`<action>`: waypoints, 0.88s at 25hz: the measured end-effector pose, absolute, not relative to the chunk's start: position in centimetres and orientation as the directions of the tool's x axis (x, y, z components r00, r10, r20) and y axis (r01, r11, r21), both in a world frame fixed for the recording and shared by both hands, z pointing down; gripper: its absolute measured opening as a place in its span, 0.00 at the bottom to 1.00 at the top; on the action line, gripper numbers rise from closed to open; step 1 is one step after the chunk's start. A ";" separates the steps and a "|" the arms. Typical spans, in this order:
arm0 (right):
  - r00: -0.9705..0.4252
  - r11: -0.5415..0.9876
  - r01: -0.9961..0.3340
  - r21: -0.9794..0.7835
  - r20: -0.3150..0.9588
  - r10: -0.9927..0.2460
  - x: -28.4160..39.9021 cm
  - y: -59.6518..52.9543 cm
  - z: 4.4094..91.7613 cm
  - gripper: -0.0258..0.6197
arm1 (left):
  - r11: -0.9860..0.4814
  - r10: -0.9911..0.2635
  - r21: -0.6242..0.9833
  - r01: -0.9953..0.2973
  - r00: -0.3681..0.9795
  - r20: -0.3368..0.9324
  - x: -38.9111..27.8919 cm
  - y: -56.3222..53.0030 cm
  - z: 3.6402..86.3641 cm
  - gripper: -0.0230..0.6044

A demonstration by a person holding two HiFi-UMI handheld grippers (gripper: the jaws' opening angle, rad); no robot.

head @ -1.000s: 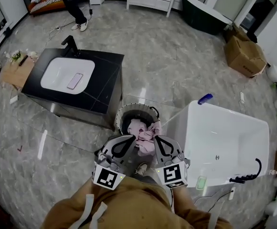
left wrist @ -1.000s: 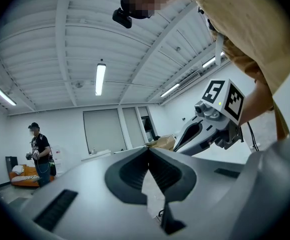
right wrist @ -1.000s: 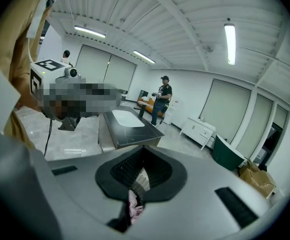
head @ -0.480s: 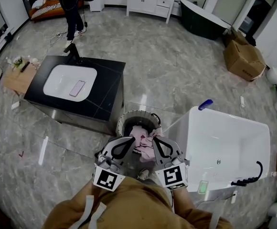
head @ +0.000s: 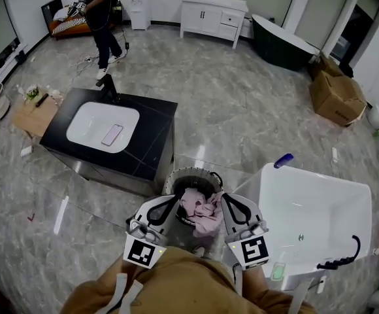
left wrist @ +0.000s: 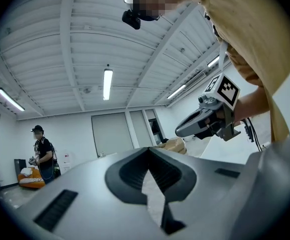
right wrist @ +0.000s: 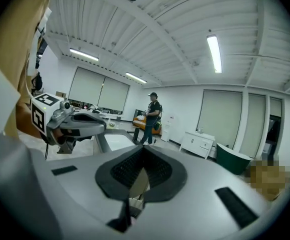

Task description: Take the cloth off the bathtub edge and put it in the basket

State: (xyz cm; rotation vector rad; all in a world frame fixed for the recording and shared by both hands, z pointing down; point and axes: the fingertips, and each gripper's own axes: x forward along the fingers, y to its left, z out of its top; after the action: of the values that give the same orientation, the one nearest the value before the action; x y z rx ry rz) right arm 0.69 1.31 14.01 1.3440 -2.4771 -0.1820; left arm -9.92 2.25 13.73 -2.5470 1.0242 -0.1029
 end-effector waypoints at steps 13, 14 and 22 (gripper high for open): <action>-0.491 0.514 -0.820 0.250 0.154 -0.858 5.3 -0.2 12.0 0.05 | -0.644 -0.701 -0.343 -0.684 0.707 -0.094 -8.9 -0.2 12.9 0.05; -0.490 0.515 -0.820 0.250 0.160 -0.857 5.5 -0.3 12.1 0.05 | -0.645 -0.699 -0.344 -0.682 0.709 -0.093 -8.6 -0.4 12.8 0.05; -0.514 0.537 -0.808 0.242 0.155 -0.843 6.1 -1.4 11.4 0.05 | -0.651 -0.690 -0.355 -0.671 0.718 -0.090 -6.9 -1.6 11.8 0.05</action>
State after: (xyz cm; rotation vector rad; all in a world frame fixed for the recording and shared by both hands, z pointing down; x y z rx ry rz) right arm 6.09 -1.37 11.37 1.3852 -2.5240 -0.2018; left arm -6.93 -1.63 11.84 -2.5601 1.0559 -0.0743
